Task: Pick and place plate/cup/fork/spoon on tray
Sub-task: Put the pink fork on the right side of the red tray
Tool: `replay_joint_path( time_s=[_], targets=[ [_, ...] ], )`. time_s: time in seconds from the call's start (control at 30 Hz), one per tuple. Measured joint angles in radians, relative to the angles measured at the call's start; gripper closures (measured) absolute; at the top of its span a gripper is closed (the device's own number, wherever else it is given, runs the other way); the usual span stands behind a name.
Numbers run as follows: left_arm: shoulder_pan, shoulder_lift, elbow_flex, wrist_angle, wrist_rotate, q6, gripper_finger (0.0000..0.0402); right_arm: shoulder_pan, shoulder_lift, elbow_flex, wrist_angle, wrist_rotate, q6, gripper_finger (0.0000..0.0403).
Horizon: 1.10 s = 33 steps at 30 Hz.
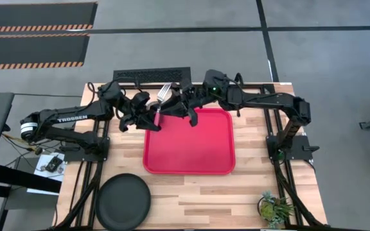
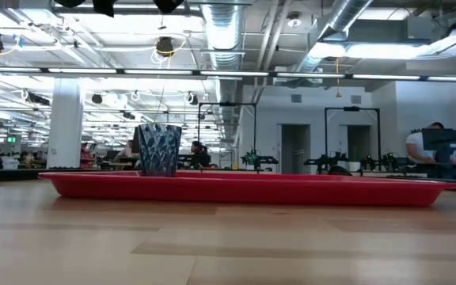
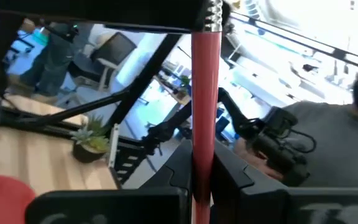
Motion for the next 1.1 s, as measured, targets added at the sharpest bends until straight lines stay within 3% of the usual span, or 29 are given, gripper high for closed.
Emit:
replay_joint_path(
  time_s=[0.53,0.7,1.1],
  targets=[
    [-0.007,0.04,0.0,0.139,-0.024,-0.146,0.0387,0.005,0.013,0.0,0.066,-0.008,0.055,0.0237],
    [-0.024,0.115,0.018,0.201,-0.028,-0.179,0.0386,0.008,0.03,0.0,0.098,-0.021,0.063,0.0252],
    [-0.021,0.128,0.021,0.285,0.005,-0.207,0.0386,-0.002,0.029,0.0,0.125,-0.069,0.063,0.0326]
  ],
)
